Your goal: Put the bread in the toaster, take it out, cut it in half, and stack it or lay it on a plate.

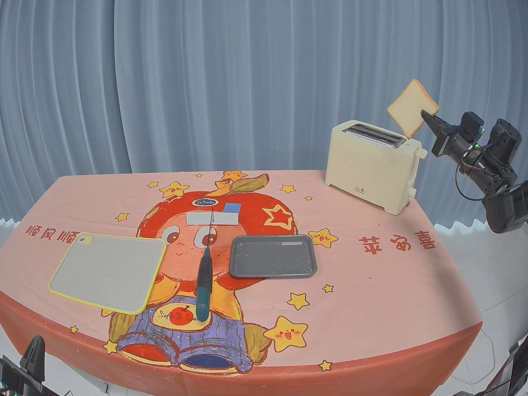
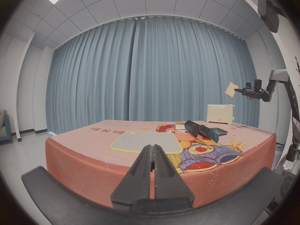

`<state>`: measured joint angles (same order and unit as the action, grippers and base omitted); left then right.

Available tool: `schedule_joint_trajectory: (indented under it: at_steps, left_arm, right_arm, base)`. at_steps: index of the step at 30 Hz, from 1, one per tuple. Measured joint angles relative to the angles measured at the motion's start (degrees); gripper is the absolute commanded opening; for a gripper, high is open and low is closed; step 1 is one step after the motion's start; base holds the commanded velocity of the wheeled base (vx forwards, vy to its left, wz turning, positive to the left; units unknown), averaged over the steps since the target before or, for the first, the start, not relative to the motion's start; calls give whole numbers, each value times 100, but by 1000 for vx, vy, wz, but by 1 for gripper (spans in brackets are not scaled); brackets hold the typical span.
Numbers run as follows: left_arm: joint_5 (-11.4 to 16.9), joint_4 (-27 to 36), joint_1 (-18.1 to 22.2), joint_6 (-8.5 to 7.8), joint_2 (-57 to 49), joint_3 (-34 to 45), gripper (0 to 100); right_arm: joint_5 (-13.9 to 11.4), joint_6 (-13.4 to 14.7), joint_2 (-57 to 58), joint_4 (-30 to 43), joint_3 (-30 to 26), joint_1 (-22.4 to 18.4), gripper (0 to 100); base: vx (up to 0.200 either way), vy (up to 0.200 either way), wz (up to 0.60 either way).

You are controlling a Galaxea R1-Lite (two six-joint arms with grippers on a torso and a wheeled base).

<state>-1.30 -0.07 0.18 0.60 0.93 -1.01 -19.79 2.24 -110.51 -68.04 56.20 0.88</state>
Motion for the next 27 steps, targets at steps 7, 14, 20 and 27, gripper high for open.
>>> schedule_joint_trajectory:
  at_steps: [7, 14, 20, 27]
  left_arm:
    - [0, 0, 0, 0, 0, 0, 0]
    - [0, 0, -5, -2, 0, 0, 0]
    - [0, 0, -5, -5, 0, 0, 0]
    - [0, 0, 0, -5, 0, 0, 0]
  right_arm:
    - [-22, -302, -96, 243, 496, -22, 0]
    - [-148, -379, -338, 278, 903, -37, 0]
    - [-178, -434, -633, 508, 1441, -106, 0]
    - [-350, -489, -1069, 791, 2096, -180, 0]
  base:
    - [0, 0, 0]
    - [0, 0, 0]
    - [0, 0, 0]
    - [0, 0, 0]
